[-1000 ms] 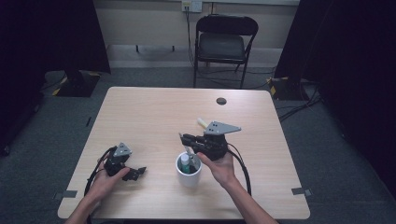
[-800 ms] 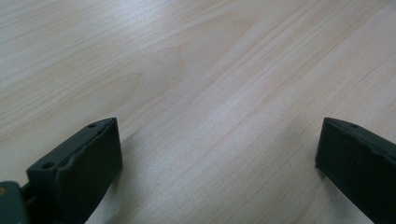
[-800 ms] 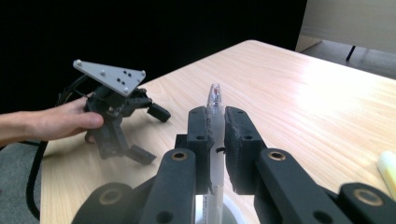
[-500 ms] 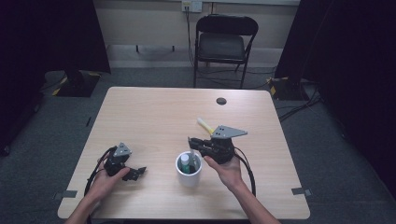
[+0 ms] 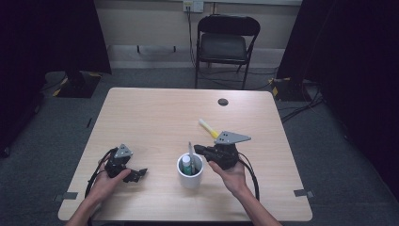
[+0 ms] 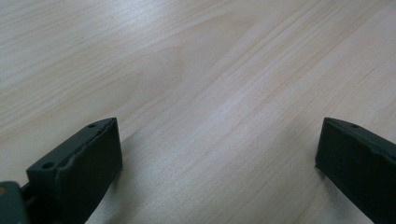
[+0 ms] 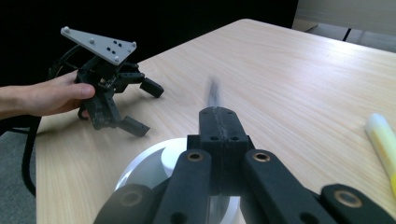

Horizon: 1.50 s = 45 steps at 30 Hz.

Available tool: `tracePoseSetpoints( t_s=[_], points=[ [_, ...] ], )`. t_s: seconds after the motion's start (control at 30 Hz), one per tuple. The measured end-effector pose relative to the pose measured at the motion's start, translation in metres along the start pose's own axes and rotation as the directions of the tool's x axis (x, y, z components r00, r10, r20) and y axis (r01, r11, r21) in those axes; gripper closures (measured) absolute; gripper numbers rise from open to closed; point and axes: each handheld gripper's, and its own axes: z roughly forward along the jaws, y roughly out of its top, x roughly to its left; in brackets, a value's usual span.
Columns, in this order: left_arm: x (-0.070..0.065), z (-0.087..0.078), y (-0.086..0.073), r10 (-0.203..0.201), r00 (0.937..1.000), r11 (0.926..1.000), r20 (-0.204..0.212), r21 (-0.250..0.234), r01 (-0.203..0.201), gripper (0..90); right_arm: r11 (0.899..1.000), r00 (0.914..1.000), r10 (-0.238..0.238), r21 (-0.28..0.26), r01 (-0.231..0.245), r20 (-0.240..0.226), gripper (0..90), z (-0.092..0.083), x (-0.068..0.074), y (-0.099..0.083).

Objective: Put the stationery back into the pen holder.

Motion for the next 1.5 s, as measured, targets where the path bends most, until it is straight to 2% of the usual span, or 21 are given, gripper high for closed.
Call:
tracePoseSetpoints(
  t_s=[0.03, 0.17, 0.3, 0.4, 0.43, 0.53, 0.57, 0.67, 0.7, 0.73, 0.83, 0.9, 0.93, 0.97, 1.0, 1.1, 1.23, 1.3, 1.47, 1.5],
  points=[
    [0.0, 0.0, 0.0, 0.0, 1.0, 1.0, 0.001, 0.0, 0.0, 0.0, 1.0, 0.9998, -0.017, 0.011, 0.017, 0.0, 89.2, 0.001, 0.002, -0.001],
    [0.0, 0.0, 0.0, 0.0, 1.0, 1.0, 0.001, -0.001, 0.0, 0.0, 0.999, 0.9994, -0.034, 0.017, 0.034, 0.001, 83.7, 0.001, 0.004, 0.0],
    [0.0, 0.0, 0.0, 0.0, 1.0, 1.0, 0.001, 0.0, 0.0, 0.0, 1.0, 0.9997, -0.02, 0.019, 0.02, 0.013, 81.3, 0.001, -0.002, -0.003],
    [0.0, 0.0, 0.0, 0.0, 1.0, 1.0, 0.001, 0.0, 0.0, 0.0, 1.0, 0.9997, 0.014, 0.02, -0.014, 0.019, 79.5, -0.001, -0.009, -0.007],
    [0.0, 0.0, 0.0, -0.001, 1.0, 1.0, 0.0, 0.0, 0.001, 0.0, 1.0, 0.9992, 0.019, 0.016, -0.019, 0.034, 78.0, -0.004, -0.012, -0.009],
    [0.0, 0.0, 0.0, -0.001, 1.0, 1.0, 0.0, 0.0, 0.001, 0.0, 0.999, 0.9987, 0.015, 0.03, -0.016, 0.049, 77.1, -0.006, -0.017, -0.01],
    [0.0, 0.0, 0.0, -0.001, 1.0, 1.0, 0.0, 0.0, 0.001, 0.0, 0.999, 0.9979, 0.031, 0.034, -0.033, 0.057, 75.7, -0.009, -0.024, -0.013],
    [0.0, 0.0, 0.0, -0.001, 1.0, 1.0, 0.0, 0.0, 0.001, 0.0, 0.999, 0.996, 0.031, 0.04, -0.035, 0.083, 74.6, -0.012, -0.032, -0.015],
    [0.0, 0.0, 0.0, 0.0, 1.0, 1.0, 0.0, 0.0, 0.0, 0.0, 0.998, 0.9944, 0.036, 0.043, -0.04, 0.099, 74.6, -0.015, -0.04, -0.017],
    [0.0, 0.0, 0.0, 0.0, 1.0, 1.0, 0.0, 0.0, 0.0, 0.0, 0.998, 0.9944, 0.036, 0.043, -0.04, 0.099, 74.6, -0.015, -0.04, -0.017],
    [0.0, 0.0, 0.0, -0.001, 1.0, 1.0, 0.0, 0.0, 0.001, 0.0, 0.996, 0.9889, 0.045, 0.066, -0.055, 0.142, 73.8, -0.017, -0.055, -0.021],
    [0.0, 0.0, 0.0, 0.0, 1.0, 1.0, 0.0, 0.0, 0.0, 0.0, 0.994, 0.9854, 0.077, 0.065, -0.087, 0.152, 72.6, -0.018, -0.065, -0.025],
    [0.0, 0.0, 0.0, -0.001, 1.0, 1.0, 0.0, 0.0, 0.001, 0.0, 0.992, 0.9808, 0.105, 0.059, -0.116, 0.164, 71.6, -0.017, -0.073, -0.029],
    [0.0, 0.0, 0.0, -0.001, 1.0, 1.0, 0.0, 0.0, 0.001, 0.0, 0.992, 0.9808, 0.105, 0.059, -0.116, 0.164, 71.6, -0.017, -0.073, -0.029],
    [0.0, 0.0, 0.0, 0.0, 1.0, 1.0, 0.0, 0.0, 0.0, 0.0, 0.989, 0.9784, 0.133, 0.05, -0.142, 0.159, 70.2, -0.017, -0.077, -0.031],
    [0.0, 0.0, 0.0, 0.0, 1.0, 1.0, 0.0, 0.0, 0.0, 0.0, 0.985, 0.969, 0.144, 0.068, -0.161, 0.201, 68.8, -0.012, -0.09, -0.036],
    [0.0, 0.0, 0.0, 0.0, 1.0, 1.0, 0.001, 0.0, 0.0, 0.0, 0.982, 0.9645, 0.144, 0.088, -0.167, 0.221, 67.0, -0.005, -0.101, -0.04],
    [0.0, 0.0, 0.0, -0.001, 1.0, 1.0, 0.0, -0.001, 0.001, 0.0, 0.982, 0.9651, 0.117, 0.117, -0.147, 0.235, 66.7, 0.0, -0.106, -0.039],
    [0.0, 0.0, 0.0, -0.001, 1.0, 1.0, 0.0, 0.0, 0.001, 0.0, 0.984, 0.9618, 0.111, 0.108, -0.142, 0.25, 65.4, 0.009, -0.117, -0.037],
    [0.0, 0.0, 0.0, 0.0, 1.0, 1.0, 0.0, 0.0, 0.0, 0.0, 0.983, 0.9598, 0.1, 0.121, -0.136, 0.262, 65.0, 0.015, -0.121, -0.039]
  ],
)
